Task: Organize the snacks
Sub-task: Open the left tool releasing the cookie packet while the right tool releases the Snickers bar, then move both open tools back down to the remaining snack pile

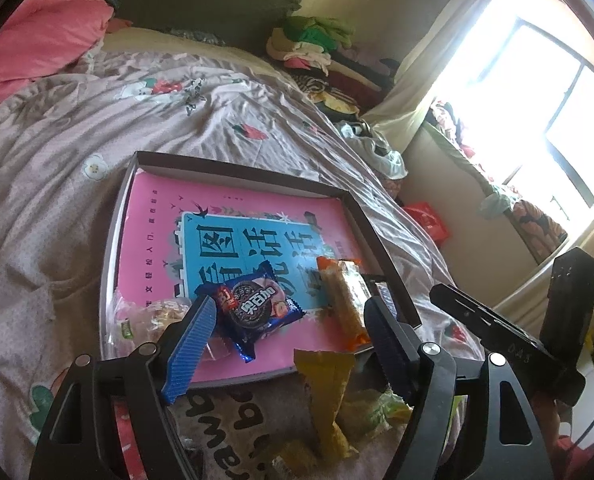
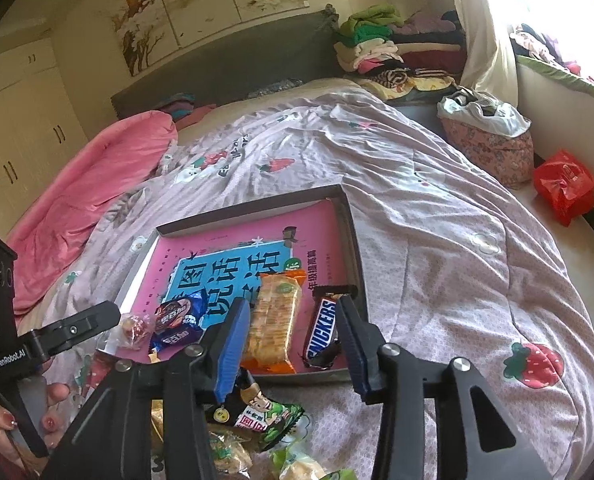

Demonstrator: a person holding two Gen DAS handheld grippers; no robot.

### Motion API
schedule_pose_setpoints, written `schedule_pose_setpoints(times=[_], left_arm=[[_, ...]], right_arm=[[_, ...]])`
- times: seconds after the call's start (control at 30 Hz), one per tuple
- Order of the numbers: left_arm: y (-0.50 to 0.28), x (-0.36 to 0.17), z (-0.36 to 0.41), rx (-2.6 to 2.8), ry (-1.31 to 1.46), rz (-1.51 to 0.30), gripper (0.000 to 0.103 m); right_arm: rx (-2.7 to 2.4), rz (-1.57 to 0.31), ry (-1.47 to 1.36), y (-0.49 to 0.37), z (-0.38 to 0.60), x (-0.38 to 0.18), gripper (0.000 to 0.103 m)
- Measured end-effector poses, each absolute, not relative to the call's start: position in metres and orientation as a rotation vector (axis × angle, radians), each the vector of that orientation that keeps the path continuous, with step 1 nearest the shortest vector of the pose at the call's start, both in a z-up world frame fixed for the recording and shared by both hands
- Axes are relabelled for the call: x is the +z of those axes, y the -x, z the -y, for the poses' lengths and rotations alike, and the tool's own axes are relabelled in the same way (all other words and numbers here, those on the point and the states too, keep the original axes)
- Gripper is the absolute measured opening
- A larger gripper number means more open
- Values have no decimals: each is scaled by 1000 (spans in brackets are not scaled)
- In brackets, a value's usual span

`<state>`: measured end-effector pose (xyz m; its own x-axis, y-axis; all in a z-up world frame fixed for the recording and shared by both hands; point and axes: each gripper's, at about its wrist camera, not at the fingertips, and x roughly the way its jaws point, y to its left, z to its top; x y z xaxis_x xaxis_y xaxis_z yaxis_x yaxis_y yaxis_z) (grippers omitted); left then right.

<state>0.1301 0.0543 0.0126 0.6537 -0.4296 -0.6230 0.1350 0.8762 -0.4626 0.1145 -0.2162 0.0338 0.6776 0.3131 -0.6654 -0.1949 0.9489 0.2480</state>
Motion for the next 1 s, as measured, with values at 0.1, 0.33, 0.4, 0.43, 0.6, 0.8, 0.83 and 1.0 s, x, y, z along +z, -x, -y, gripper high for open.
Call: schedule_pose_setpoints(times=[0.1, 0.33, 0.4, 0.43, 0.6, 0.8, 0.83, 1.0], left_arm=[[-128, 14, -56, -326, 396, -795, 78], [-122, 18, -57, -321, 388, -795, 78], [-120, 19, -56, -315, 380, -799, 78], [-119, 19, -55, -315, 376, -800, 78], [-113, 20, -51, -318, 362, -808, 78], [-107, 22, -48, -322, 352, -813, 78], [-106, 22, -48, -323, 351, -814, 78], [-104, 23, -48, -321, 348, -819, 78]], right_arm=[[291, -775, -156, -113, 214, 34, 45], [306, -771, -141, -106, 211, 37, 48], [312, -770, -136, -104, 210, 38, 49], [316, -770, -133, -103, 210, 38, 50], [326, -766, -117, -97, 207, 40, 51], [336, -768, -106, -92, 206, 40, 52], [339, -769, -105, -91, 205, 40, 52], [350, -771, -86, -86, 202, 40, 55]])
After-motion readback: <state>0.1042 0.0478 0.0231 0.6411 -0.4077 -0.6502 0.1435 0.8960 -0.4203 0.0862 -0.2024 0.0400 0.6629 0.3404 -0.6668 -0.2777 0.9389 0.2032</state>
